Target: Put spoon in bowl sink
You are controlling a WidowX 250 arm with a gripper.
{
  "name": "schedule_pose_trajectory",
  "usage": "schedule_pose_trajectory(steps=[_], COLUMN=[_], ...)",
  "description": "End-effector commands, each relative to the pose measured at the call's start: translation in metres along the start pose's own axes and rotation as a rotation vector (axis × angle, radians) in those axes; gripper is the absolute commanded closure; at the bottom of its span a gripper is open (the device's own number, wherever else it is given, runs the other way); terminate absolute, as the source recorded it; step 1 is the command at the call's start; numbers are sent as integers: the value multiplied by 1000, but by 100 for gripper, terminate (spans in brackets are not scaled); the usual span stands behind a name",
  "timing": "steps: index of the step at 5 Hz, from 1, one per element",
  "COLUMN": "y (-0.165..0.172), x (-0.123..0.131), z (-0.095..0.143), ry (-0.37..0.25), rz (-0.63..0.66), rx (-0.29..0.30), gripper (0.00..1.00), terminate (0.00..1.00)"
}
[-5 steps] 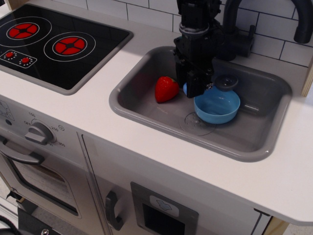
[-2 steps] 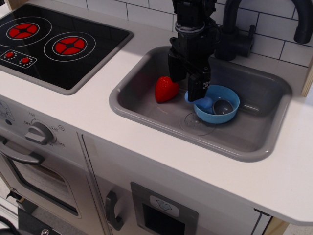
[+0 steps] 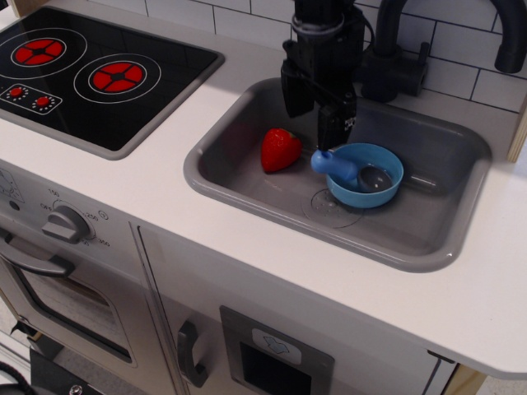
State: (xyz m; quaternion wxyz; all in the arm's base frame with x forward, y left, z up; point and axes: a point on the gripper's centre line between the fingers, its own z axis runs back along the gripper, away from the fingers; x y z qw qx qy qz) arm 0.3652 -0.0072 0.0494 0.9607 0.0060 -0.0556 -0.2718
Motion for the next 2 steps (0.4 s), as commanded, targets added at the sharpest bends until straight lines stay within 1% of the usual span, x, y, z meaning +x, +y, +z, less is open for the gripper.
schedule_pose_trajectory(steps=[1, 2], y=[1, 1], x=[2, 2], z=[23, 23], ry=[-51, -51], rz=[-6, -6], rx=[33, 33], gripper=[0, 0], terminate=[0, 100])
